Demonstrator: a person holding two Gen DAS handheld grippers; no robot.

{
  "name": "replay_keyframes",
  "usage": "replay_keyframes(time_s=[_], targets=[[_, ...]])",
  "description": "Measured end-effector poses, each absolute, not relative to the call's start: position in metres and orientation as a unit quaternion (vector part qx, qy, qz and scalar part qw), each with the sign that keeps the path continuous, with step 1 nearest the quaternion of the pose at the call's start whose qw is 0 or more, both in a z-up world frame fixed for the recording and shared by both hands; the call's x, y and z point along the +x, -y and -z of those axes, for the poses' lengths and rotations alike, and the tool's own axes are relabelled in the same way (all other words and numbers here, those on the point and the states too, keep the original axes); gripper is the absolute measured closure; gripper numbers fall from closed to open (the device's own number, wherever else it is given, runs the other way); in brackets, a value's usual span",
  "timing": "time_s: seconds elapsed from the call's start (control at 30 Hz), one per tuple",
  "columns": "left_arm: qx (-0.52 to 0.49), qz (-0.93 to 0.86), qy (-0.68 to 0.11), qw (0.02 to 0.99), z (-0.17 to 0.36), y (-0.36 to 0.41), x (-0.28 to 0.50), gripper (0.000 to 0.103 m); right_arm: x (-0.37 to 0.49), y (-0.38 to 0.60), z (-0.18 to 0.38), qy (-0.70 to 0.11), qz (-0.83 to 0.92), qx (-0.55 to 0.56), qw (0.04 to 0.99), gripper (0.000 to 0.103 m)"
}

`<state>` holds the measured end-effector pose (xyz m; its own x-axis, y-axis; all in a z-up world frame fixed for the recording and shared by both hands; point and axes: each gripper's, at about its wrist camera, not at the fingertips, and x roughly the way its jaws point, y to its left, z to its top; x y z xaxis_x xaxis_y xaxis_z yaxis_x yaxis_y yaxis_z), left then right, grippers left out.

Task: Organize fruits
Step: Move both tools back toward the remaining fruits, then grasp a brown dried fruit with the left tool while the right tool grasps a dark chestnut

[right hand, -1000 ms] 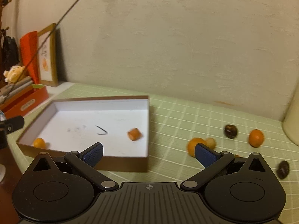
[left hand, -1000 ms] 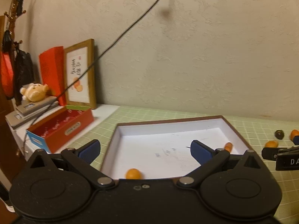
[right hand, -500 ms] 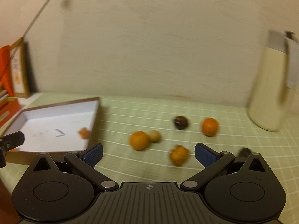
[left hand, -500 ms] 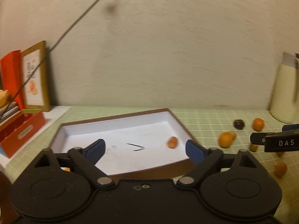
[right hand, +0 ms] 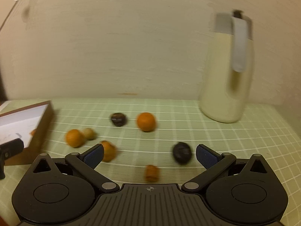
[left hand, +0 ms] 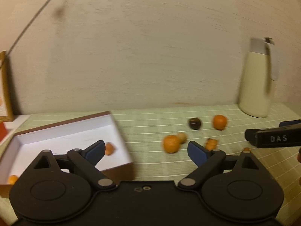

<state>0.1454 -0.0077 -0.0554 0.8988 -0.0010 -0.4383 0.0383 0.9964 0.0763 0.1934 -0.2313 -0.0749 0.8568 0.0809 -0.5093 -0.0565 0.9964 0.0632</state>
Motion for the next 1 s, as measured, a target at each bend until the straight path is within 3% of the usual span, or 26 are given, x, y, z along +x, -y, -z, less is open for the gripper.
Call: replay_keyframes(time_s=[0.5, 0.6, 0.77, 1.0], targets=[[0.057, 0.068, -0.249, 0.964, 0.084, 0.076, 0.189, 0.035, 0.224, 0.271, 0.097, -0.291, -0.023, 0.028, 0.956, 0.001], [0.068, 0.072, -0.258, 0.961, 0.091, 0.083, 0.199, 0.038, 0.236, 0.270, 0.102, -0.300, -0.029, 0.026, 0.953, 0.016], [0.058, 0.078, -0.277, 0.956, 0.099, 0.084, 0.213, 0.047, 0.246, 0.272, 0.109, -0.314, -0.030, 0.032, 0.948, 0.021], [0.059, 0.090, -0.284, 0.953, 0.105, 0.092, 0.222, 0.051, 0.256, 0.278, 0.116, -0.332, -0.038, 0.043, 0.942, 0.042]])
